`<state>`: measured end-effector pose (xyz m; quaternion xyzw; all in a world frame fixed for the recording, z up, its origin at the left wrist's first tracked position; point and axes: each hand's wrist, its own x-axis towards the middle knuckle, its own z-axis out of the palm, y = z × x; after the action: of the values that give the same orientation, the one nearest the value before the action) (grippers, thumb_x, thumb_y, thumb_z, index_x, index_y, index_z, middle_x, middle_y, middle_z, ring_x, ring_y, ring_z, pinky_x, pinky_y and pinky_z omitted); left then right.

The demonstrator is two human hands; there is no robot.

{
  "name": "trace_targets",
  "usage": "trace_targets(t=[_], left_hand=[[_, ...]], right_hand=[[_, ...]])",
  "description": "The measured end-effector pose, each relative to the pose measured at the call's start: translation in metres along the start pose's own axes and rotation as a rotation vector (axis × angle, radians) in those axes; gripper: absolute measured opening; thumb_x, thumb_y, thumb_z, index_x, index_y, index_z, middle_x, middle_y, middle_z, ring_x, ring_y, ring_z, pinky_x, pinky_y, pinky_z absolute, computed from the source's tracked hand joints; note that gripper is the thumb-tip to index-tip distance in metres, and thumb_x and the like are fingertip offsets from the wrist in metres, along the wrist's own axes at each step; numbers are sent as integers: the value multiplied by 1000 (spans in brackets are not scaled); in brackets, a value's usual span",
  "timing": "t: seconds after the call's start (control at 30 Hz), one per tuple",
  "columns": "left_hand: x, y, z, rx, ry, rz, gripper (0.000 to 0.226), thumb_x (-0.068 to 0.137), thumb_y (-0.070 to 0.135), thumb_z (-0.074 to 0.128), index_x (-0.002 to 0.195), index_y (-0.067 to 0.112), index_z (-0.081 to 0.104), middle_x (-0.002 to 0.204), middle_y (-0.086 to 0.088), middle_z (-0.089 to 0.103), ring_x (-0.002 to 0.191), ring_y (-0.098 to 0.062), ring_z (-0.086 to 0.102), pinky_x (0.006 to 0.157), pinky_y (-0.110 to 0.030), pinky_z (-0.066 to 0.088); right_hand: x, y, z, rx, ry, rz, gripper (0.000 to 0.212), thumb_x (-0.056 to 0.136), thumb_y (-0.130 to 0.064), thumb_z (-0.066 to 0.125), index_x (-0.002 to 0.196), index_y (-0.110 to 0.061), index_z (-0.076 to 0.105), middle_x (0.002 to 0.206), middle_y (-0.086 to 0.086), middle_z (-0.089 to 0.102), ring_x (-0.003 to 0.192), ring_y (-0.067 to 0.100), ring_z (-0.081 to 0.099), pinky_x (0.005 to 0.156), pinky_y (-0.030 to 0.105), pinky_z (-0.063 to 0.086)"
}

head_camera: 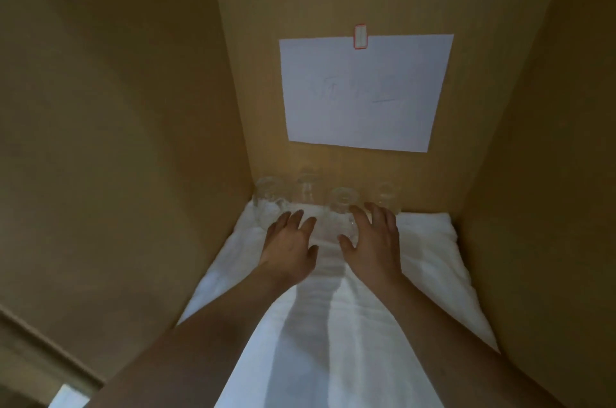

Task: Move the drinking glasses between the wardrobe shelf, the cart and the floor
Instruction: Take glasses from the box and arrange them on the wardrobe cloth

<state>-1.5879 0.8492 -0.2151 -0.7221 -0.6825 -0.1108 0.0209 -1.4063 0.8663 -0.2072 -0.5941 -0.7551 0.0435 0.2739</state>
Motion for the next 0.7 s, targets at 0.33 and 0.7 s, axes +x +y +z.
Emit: trace_targets(t=[0.33, 0.7], left_hand=[[-101, -30, 1, 1, -33, -202, 61, 96, 44, 56, 151, 20, 42, 156, -12, 41, 144, -32, 35, 115, -46, 36], [-208, -67, -18, -75, -9, -191, 60, 99, 45, 54, 153, 21, 39, 157, -6, 40, 143, -27, 35, 115, -42, 36]], right_hand=[[-62, -42, 37, 32, -214, -125, 65, 93, -44, 63, 152, -23, 42, 156, 10, 37, 142, 31, 29, 115, 42, 31], [-141, -96, 32, -18, -288, -105, 70, 95, -49, 59, 156, -27, 32, 159, 6, 32, 144, 28, 28, 115, 39, 32]])
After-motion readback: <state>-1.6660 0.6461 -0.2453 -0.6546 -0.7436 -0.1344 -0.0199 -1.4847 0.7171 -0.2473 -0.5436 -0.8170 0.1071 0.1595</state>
